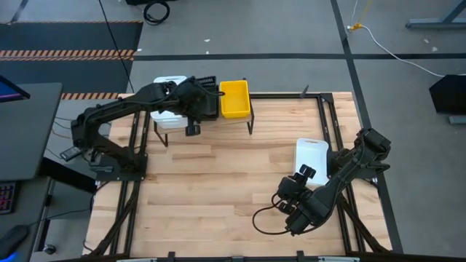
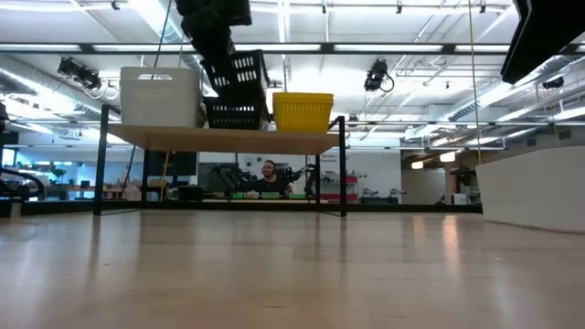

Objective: Stack baskets on shelf by color
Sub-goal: Stack the black bin on top of the other black bin on the shelf

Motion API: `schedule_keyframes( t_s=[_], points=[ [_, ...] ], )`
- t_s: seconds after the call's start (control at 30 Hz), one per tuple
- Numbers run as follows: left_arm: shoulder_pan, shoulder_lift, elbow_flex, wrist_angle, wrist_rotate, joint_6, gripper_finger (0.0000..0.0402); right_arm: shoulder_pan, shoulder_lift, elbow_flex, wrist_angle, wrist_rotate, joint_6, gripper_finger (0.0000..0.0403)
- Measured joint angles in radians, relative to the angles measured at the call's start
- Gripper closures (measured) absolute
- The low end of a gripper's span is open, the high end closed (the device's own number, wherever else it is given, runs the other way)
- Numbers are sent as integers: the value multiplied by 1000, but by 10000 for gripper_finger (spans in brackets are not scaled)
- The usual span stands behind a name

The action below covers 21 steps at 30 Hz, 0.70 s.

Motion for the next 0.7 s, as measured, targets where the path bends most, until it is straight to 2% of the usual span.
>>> schedule_keyframes(
  t_s=[0.33,0.7],
  points=[
    [22,50,0,2,-6,23,388,3,0,0,2,0,5,211],
    [22,51,0,0,-26,3,330,3,0,0,2,1,5,211]
  ],
)
